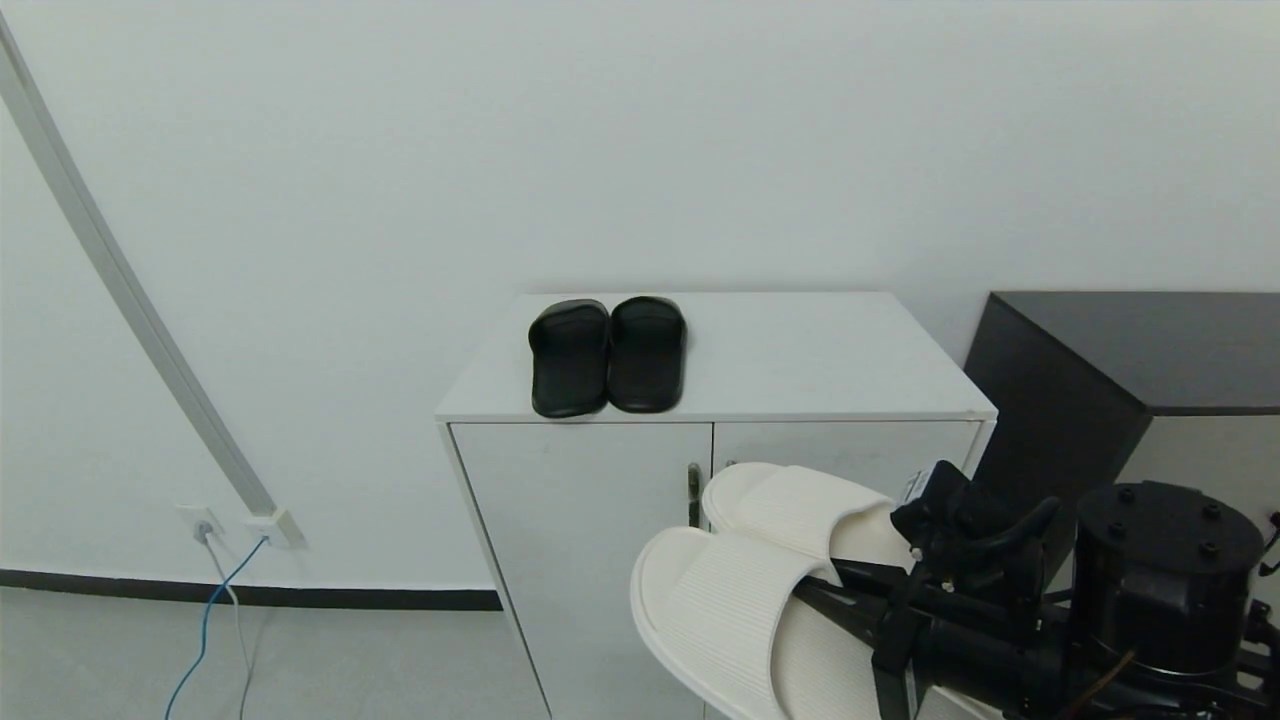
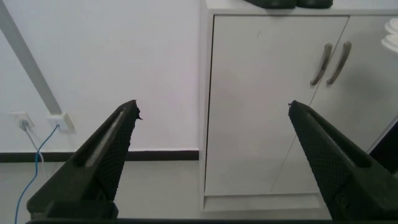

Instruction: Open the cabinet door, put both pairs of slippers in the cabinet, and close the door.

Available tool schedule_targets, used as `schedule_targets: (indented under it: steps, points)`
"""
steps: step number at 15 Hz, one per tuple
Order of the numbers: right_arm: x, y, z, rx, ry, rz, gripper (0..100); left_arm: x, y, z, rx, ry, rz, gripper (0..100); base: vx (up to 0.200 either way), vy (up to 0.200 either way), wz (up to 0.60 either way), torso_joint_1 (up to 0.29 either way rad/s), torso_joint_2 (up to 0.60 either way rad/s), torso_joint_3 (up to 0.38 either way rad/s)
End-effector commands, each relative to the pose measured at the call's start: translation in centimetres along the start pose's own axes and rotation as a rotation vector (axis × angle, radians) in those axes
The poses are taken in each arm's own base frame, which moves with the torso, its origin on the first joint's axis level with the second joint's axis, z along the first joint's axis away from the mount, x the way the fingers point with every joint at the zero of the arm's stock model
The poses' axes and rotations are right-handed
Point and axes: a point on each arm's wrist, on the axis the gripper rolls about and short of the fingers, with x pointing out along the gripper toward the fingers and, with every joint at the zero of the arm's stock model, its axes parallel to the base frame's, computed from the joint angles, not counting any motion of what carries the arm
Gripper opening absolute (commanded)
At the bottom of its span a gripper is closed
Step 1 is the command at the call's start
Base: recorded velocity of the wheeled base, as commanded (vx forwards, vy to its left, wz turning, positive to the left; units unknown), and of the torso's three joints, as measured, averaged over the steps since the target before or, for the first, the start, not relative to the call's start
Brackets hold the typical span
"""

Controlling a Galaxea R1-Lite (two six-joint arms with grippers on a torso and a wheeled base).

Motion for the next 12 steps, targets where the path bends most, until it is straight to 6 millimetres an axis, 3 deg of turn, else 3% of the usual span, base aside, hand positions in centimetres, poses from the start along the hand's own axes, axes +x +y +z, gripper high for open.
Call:
schedule_targets:
  steps: [1, 12]
  points:
    - [0.02, 0.05, -0.09, 0.000, 0.004, 0.002, 0, 0.01, 0.00, 0.00, 0.000, 0.002, 0.001, 100, 0.000, 0.000, 0.00, -0.222, 0.54, 0.320]
    - [-0.05, 0.11, -0.29, -0.003, 0.011, 0.004, 0, 0.01, 0.00, 0.00, 0.000, 0.002, 0.001, 100, 0.000, 0.000, 0.00, -0.183, 0.51, 0.323]
